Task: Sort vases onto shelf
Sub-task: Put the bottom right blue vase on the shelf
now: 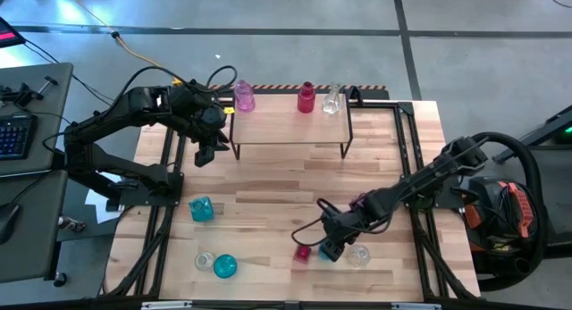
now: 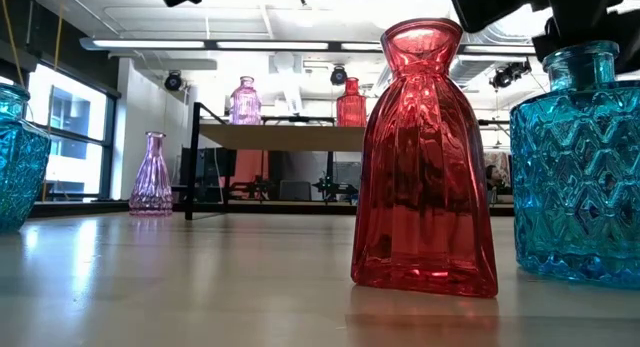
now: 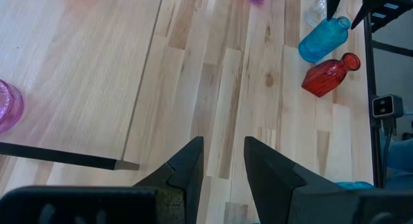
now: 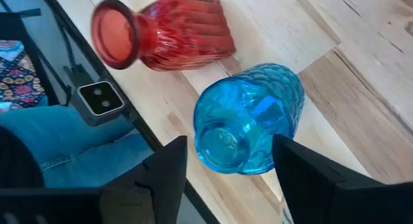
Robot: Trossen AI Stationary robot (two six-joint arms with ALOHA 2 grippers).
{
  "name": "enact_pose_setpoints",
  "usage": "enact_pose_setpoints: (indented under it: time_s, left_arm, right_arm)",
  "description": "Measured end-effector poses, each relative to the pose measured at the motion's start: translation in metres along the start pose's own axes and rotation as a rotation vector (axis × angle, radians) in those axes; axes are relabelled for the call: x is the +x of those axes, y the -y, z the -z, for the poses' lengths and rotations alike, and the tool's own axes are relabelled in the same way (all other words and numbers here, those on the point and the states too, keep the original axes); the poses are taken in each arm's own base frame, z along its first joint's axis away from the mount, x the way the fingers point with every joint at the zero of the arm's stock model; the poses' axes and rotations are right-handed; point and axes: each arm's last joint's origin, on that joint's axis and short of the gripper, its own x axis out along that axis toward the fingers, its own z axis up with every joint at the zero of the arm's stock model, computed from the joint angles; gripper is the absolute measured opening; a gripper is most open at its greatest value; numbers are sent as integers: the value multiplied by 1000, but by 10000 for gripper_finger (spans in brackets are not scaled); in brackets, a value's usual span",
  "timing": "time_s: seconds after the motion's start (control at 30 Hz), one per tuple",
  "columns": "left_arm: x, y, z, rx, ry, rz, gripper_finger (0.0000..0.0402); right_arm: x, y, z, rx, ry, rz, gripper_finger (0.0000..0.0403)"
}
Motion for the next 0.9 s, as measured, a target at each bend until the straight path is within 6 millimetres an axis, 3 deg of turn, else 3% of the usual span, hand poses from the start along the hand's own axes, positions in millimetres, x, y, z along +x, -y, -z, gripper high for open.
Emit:
enact_pose_setpoints:
  time_s: [0.17,0.53,0.9]
  left_arm:
    - [0,0,0,0,0,0,104]
    - [0,0,0,0,0,0,104]
    - [0,0,0,0,0,0,104]
  right_arm:
    - [1,0,0,4,0,-2,232]
    - [10,1,-1,86,-35,20,232]
    - [9,2,-3,110,-33,22,153]
